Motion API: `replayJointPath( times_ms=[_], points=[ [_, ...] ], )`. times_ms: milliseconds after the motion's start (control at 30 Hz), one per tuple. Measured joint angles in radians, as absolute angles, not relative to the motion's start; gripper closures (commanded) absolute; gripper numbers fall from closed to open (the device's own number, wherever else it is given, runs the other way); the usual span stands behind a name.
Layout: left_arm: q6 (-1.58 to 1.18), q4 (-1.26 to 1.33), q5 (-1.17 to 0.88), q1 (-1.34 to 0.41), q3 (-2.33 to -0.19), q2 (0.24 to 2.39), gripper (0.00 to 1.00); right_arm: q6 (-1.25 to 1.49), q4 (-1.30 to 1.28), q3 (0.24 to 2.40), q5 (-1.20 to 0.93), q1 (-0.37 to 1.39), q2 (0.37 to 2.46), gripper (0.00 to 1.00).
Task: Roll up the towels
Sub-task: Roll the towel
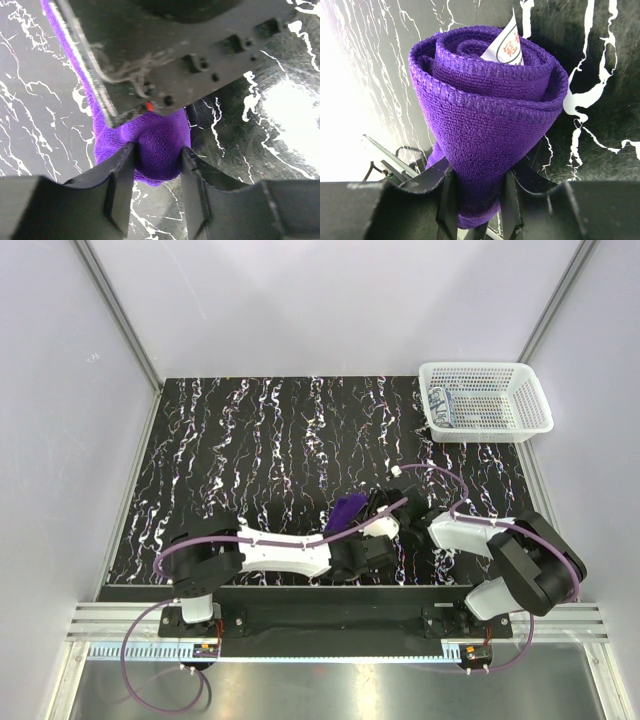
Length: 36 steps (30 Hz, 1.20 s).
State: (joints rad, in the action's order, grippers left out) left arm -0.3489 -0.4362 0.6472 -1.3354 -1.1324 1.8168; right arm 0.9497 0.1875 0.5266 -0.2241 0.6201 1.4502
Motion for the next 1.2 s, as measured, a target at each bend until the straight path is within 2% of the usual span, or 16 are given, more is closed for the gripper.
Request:
replayJointPath(
  times_ms=[133, 167, 267, 300, 400, 533, 833, 1067, 1200],
  points=[
    [-0.35, -0.448, 0.623, -1.322, -1.139, 1.817, 0.71, 0.95, 0.178, 0.527, -0.229, 0.614, 1.449, 0.68],
    [-0.353, -0.449, 0.614, -1.316, -1.139, 1.817, 0.73, 0.95, 0.172, 0.527, -0.229, 0.612, 1.448, 0.65],
    [-0.357, -0.443, 0.576, -1.293, -1.138, 1.808, 0.73, 0.955, 0.152, 0.529, -0.224, 0.606, 1.442, 0.49],
    [-0.36, -0.438, 0.557, -1.282, -1.135, 1.801, 0.74, 0.955, 0.141, 0.532, -0.218, 0.606, 1.438, 0.35],
    [-0.371, -0.398, 0.496, -1.228, -1.114, 1.781, 0.74, 0.948, 0.092, 0.539, -0.196, 0.619, 1.418, 0.19],
    [-0.379, -0.355, 0.424, -1.177, -1.075, 1.741, 0.74, 0.94, -0.005, 0.591, -0.133, 0.622, 1.397, 0.09],
    [-0.406, -0.296, 0.337, -1.128, -1.025, 1.698, 0.74, 0.866, -0.273, 0.772, -0.015, 0.607, 1.392, 0.03],
    [-0.447, -0.214, 0.224, -1.046, -0.951, 1.644, 0.74, 0.788, -0.441, 0.871, 0.025, 0.438, 1.354, 0.02],
    [-0.477, -0.152, 0.14, -0.997, -0.892, 1.606, 0.74, 0.758, -0.482, 0.884, 0.033, 0.41, 1.305, 0.02]
  ],
)
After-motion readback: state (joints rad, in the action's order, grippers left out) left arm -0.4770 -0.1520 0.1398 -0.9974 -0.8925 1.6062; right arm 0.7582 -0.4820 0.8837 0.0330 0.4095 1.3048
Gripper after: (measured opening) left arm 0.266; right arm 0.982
